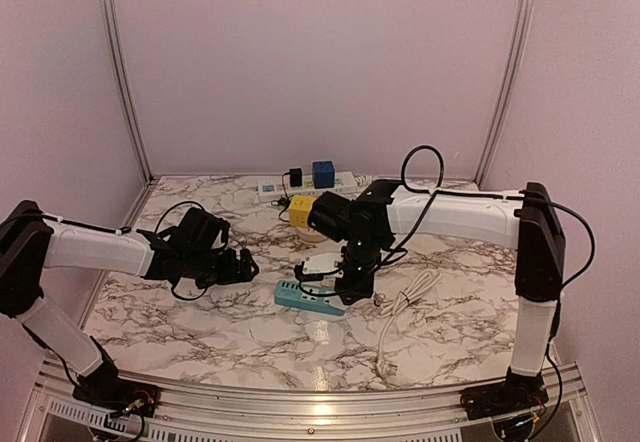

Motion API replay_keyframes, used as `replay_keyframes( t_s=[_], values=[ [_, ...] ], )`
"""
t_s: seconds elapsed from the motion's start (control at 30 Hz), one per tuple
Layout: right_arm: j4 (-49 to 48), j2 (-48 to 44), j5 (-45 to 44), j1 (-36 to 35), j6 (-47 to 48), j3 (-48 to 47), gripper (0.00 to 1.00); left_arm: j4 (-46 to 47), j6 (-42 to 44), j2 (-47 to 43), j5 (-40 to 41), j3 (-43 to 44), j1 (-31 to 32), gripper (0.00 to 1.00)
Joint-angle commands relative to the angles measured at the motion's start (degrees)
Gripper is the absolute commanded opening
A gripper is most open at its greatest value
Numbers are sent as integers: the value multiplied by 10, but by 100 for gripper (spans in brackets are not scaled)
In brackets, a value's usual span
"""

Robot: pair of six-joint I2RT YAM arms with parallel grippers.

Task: Insert the plug
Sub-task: Insert the plug into the socket slot.

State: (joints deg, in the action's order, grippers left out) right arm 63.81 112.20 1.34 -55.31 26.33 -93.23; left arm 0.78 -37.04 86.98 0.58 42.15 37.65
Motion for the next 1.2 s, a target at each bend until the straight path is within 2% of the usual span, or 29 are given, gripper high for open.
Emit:
replay_keyframes(
  t_s=[0.0,0.07,0.27,0.73,0.9,1.17],
  values=[
    [13,-3,-11,7,-19,-22,0,25,19,25,12,39,22,98],
    [12,-2,-38,6,-21,-22,0,25,20,37,13,48,27,97],
    [9,18,-46,6,-22,-34,0,41,18,58,1,58,40,93],
    [39,67,-27,7,-37,-81,0,50,13,94,-3,62,67,83],
    [48,49,-28,7,-45,-71,0,58,9,101,-3,60,72,78],
    [50,29,-25,6,-51,-61,0,63,7,112,-3,63,74,76]
  ],
)
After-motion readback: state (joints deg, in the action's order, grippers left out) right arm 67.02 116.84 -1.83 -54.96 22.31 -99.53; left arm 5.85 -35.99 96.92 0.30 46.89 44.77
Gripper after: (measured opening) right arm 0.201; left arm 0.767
